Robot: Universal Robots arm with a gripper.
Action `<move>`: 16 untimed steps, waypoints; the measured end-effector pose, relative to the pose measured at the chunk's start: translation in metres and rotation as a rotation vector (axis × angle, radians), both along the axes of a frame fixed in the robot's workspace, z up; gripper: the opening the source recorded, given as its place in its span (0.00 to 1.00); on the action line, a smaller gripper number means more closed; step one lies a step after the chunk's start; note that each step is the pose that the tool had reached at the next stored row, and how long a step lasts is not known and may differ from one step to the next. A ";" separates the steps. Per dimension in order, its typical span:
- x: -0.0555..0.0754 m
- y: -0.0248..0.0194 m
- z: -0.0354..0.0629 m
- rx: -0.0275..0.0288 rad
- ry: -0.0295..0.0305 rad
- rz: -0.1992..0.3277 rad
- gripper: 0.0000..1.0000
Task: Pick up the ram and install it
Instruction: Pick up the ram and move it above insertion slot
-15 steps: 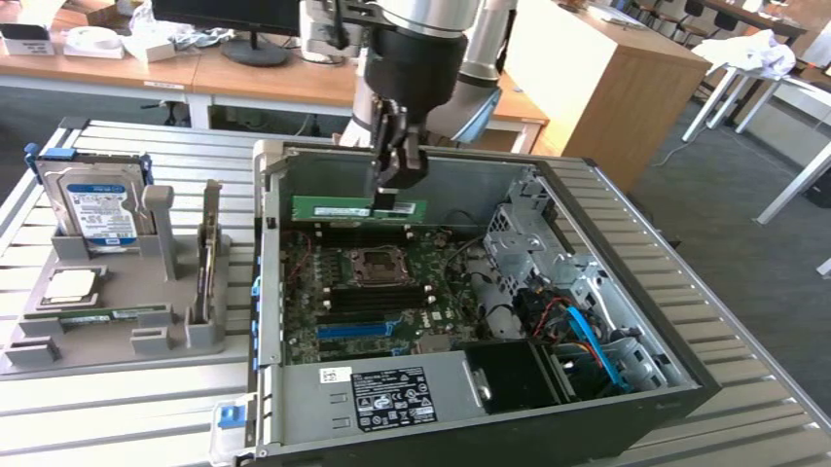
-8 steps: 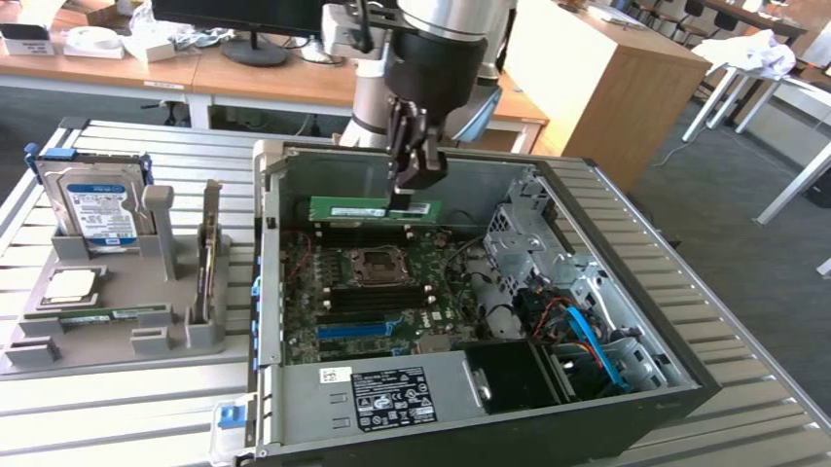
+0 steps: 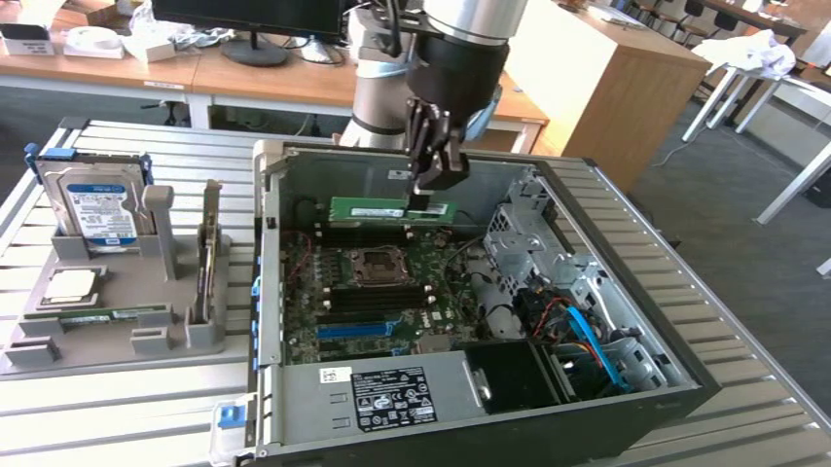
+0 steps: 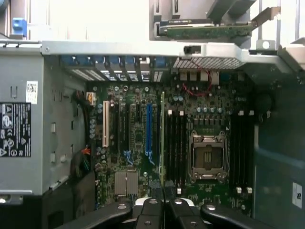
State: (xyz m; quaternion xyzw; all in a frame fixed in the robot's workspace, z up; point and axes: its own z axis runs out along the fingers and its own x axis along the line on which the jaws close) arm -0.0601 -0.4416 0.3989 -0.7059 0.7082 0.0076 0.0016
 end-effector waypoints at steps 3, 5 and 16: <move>0.006 0.0000 0.0000 0.0001 0.0000 0.000 0.12; 0.010 0.0000 0.0000 0.0000 -0.0001 0.000 0.12; 0.019 0.0000 0.0000 0.0000 -0.0001 0.000 0.12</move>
